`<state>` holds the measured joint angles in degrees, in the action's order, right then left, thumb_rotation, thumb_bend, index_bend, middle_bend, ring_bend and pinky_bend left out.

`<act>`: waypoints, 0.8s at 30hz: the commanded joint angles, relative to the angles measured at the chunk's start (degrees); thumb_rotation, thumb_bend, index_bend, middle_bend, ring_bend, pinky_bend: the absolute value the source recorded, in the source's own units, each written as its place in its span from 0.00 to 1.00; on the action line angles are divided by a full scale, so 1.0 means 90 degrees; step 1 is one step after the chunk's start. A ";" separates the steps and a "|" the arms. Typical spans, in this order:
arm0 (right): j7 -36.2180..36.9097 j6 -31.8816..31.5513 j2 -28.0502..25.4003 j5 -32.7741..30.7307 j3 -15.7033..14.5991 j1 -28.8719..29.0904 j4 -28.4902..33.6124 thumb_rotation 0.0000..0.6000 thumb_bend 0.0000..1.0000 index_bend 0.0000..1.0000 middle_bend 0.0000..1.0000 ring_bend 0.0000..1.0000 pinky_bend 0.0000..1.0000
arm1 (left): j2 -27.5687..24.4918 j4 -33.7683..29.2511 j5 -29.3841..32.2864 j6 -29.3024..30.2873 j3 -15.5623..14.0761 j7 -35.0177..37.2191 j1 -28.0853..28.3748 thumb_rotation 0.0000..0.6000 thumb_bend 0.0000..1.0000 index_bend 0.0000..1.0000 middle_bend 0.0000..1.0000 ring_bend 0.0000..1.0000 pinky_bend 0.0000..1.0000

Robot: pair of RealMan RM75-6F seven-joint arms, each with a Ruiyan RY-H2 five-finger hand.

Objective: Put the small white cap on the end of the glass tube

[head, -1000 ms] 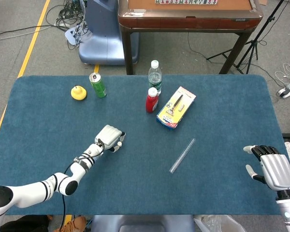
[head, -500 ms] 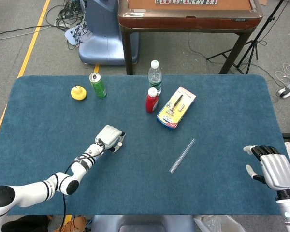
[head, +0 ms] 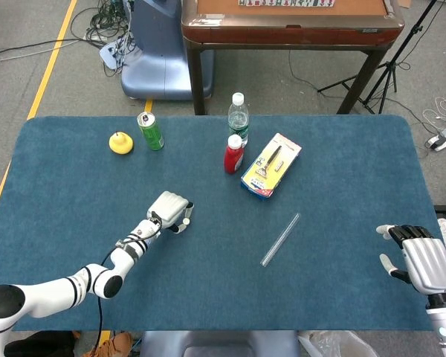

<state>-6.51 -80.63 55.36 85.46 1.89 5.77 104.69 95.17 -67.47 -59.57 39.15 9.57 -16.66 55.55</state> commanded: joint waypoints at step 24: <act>-0.0911 0.2511 0.0951 0.0035 0.0323 0.1931 -0.0322 1.00 0.32 0.41 0.94 1.00 1.00 | -0.2128 -0.2902 -0.1013 0.1423 -0.0182 0.0672 -0.1117 1.00 0.26 0.56 1.00 1.00 1.00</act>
<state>-13.38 -61.79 61.32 87.07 4.13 20.08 103.51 77.25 -92.10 -68.31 50.97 8.36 -9.81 46.27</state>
